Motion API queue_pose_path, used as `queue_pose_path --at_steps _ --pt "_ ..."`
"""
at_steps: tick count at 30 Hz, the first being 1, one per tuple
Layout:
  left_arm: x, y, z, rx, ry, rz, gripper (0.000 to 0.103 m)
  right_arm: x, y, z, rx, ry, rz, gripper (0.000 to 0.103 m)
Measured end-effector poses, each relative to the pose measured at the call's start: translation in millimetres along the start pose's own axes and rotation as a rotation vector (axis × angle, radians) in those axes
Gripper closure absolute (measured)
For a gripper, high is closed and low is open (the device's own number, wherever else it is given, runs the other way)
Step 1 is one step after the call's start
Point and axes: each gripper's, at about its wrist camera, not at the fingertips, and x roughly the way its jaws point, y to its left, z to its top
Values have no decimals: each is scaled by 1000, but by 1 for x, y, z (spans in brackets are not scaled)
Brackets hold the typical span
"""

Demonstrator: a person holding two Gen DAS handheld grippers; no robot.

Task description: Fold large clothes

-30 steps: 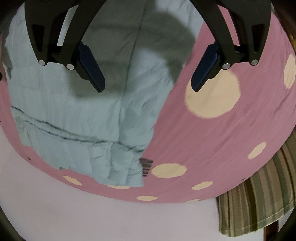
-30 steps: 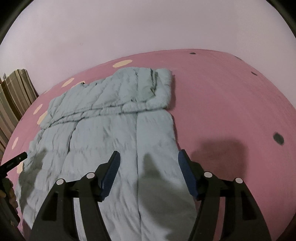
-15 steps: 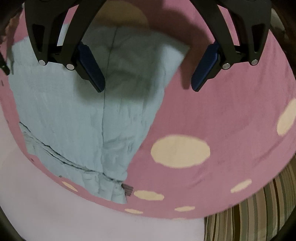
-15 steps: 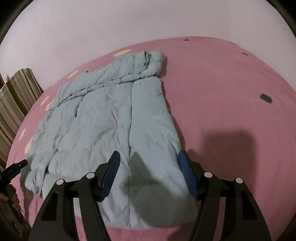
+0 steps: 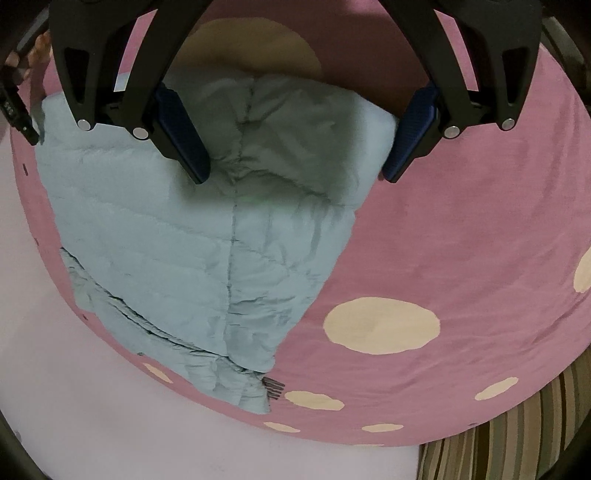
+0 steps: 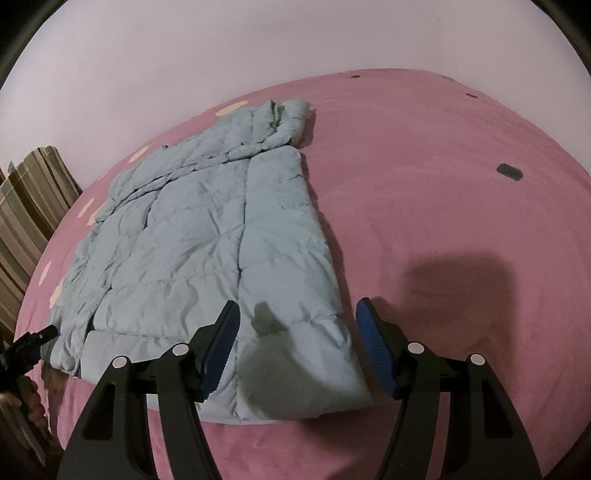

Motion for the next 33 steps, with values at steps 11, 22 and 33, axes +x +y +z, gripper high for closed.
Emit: queue_pose_path --at_steps 11,22,33 --pt "0 -9 -2 38 -1 -45 40 8 -3 -5 5 38 14 38" --pt "-5 -16 -4 70 1 -74 92 5 5 -15 -41 84 67 87" --pt "-57 -16 28 11 -129 -161 97 -32 14 10 8 -1 200 96"
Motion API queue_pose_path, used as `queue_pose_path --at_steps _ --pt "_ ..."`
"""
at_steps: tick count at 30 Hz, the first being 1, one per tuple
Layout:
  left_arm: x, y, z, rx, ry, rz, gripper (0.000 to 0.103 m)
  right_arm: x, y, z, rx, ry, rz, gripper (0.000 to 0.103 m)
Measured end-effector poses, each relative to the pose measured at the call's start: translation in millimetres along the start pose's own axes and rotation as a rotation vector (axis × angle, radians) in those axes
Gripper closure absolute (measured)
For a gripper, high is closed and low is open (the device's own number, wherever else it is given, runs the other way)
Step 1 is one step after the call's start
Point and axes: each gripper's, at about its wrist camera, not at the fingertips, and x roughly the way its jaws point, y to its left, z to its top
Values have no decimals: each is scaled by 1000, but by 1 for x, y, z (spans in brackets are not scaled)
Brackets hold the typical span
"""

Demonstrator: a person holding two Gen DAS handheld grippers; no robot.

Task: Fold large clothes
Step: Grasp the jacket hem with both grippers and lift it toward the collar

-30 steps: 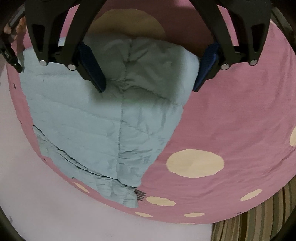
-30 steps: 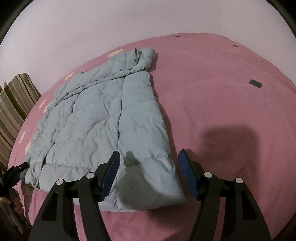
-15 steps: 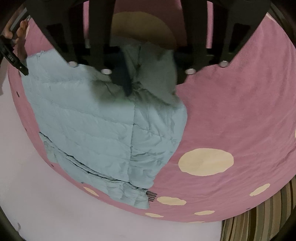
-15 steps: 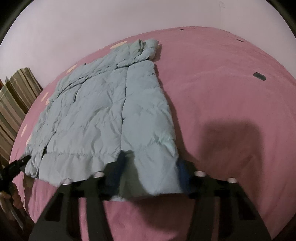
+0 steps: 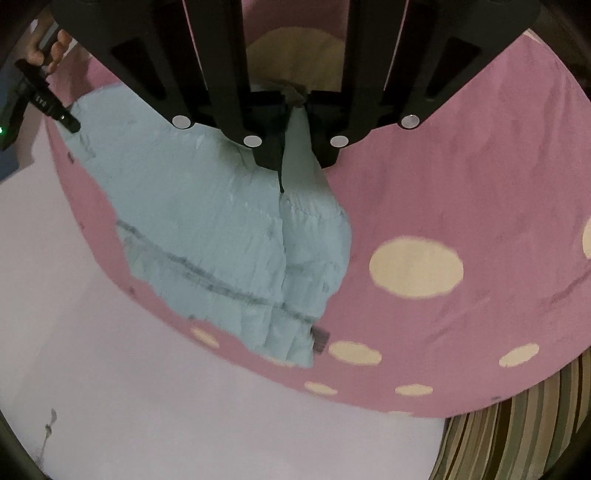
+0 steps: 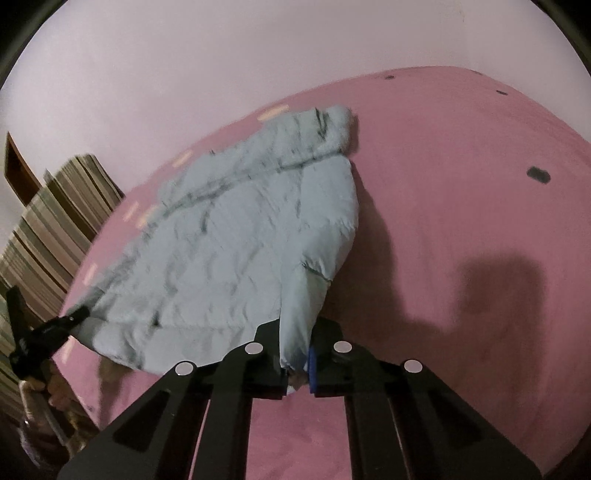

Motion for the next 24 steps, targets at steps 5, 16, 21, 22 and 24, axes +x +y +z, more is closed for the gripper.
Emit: queue_pose_path --at_steps 5,16,21,22,24 --pt "-4 -17 38 24 -51 -6 97 -7 10 31 29 -29 73 96" --pt "51 -54 142 50 -89 34 97 38 26 138 77 -101 131 96" --pt "85 -61 193 36 -92 55 97 70 27 194 107 -116 141 96" --pt "95 -62 204 31 -87 58 97 76 26 202 112 -113 141 96" --pt "117 -63 221 24 -69 68 97 90 22 220 127 -107 141 96"
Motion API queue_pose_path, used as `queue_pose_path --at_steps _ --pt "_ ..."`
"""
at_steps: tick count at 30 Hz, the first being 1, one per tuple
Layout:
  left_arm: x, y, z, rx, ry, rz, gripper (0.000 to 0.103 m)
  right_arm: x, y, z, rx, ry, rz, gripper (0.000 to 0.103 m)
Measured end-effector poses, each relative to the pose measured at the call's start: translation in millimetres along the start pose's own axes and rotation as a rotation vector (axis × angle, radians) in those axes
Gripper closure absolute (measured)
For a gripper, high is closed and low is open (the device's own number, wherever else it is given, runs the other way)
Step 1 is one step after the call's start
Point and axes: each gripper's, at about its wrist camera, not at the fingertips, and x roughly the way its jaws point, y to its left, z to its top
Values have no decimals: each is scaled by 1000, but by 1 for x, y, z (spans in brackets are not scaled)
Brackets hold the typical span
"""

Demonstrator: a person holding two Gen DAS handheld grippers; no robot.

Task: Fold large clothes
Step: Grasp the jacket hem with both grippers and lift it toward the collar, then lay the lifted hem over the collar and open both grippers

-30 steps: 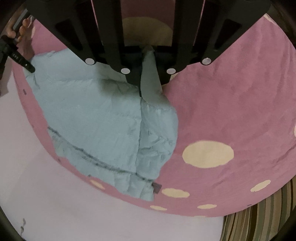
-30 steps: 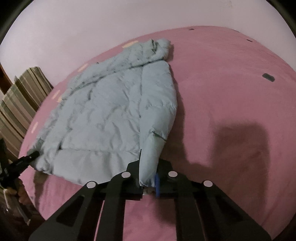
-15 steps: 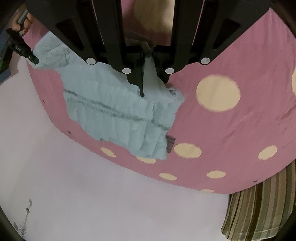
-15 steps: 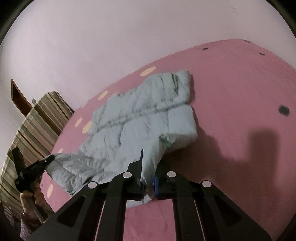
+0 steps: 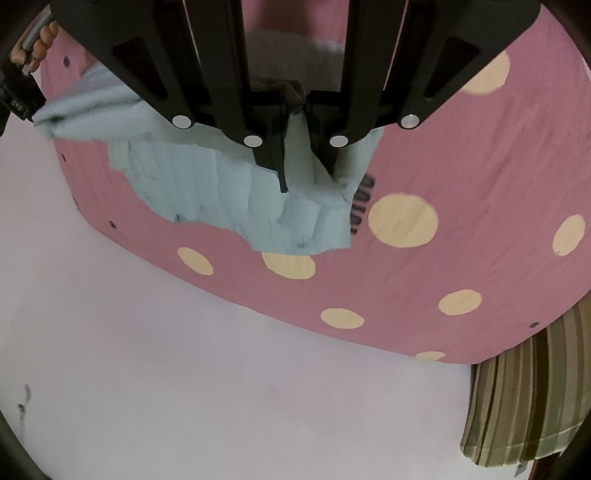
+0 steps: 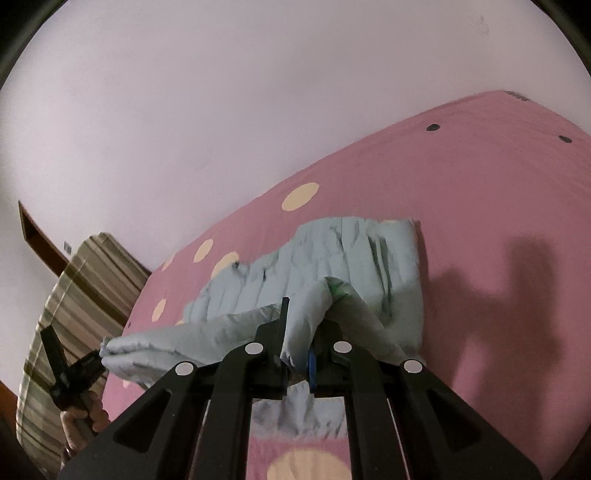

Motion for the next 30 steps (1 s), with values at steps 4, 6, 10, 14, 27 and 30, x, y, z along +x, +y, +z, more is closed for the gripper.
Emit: queue_pose_path --at_steps 4,6,10,14,27,30 --pt "43 -3 21 14 29 33 97 40 -7 34 9 19 -27 96" --pt "67 -5 29 29 42 53 97 64 -9 48 8 35 -44 96" --pt "114 -9 40 61 69 107 97 107 -16 66 -3 77 -76 96" --pt "157 -8 44 76 113 144 97 149 -29 71 3 126 -108 96" --pt "191 -10 41 127 118 175 85 188 -44 67 3 151 -161 93" --pt "178 -9 47 116 80 140 49 177 -42 72 7 121 -132 73"
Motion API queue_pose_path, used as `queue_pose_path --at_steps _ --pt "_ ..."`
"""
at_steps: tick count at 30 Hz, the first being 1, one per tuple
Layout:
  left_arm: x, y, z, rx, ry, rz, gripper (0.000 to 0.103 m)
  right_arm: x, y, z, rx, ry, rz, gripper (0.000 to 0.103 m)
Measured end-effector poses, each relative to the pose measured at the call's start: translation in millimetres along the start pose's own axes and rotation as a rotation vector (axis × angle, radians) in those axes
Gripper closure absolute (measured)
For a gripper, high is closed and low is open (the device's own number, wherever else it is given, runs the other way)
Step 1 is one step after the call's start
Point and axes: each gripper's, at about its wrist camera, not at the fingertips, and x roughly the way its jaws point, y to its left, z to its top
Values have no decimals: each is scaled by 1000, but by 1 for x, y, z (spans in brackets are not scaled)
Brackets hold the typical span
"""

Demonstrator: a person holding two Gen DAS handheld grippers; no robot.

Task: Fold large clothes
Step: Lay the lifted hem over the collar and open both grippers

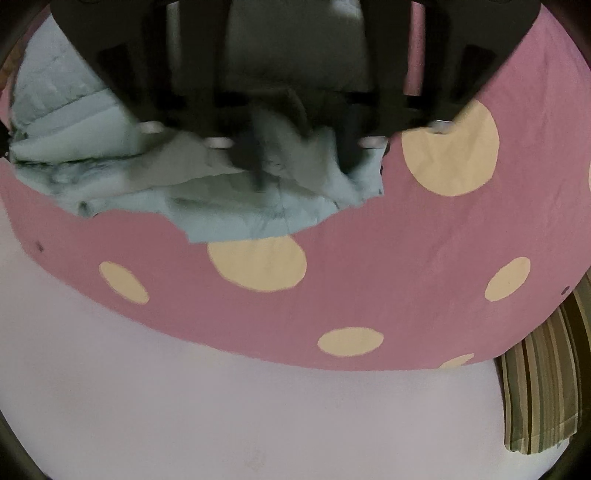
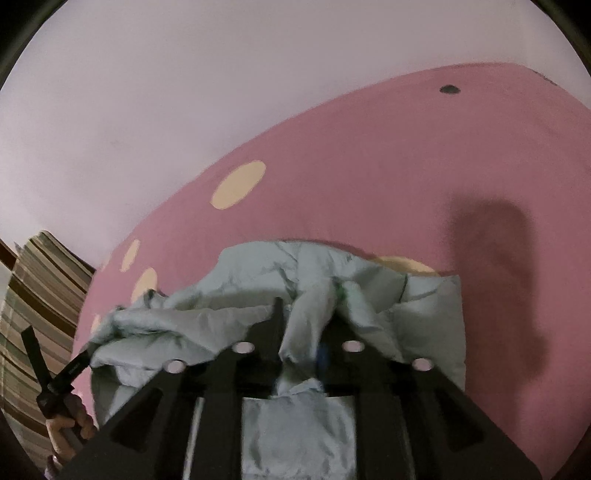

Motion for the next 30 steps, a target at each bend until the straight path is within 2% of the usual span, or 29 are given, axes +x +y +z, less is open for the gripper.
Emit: queue_pose_path --at_steps 1,2,3,4,8,12,16,21,26,30 --pt "-6 2 2 -11 -23 -9 44 -5 1 2 0 -13 8 63" --pt "-11 3 3 -16 -37 -13 43 -11 2 3 -1 -31 17 58" --pt "-16 5 6 -19 -51 -10 38 -18 3 4 -4 -53 20 51" --pt "-22 7 9 -21 -67 5 32 -24 5 5 -7 -72 16 49" --pt "-44 17 12 -28 -121 32 30 -48 10 5 -15 -122 41 49" --pt "-53 20 -1 2 -134 50 30 -56 19 -3 -74 -138 -6 49" --pt "-33 2 -10 100 -85 99 30 -29 35 -9 -170 -90 -101 49" --pt "-8 -21 -3 146 -77 126 30 10 52 5 -246 -61 -172 49" --pt "34 -32 -5 164 -46 198 30 46 54 8 -309 -48 -263 49" --pt "60 -33 -8 174 -24 246 30 68 48 3 -332 -21 -304 49"
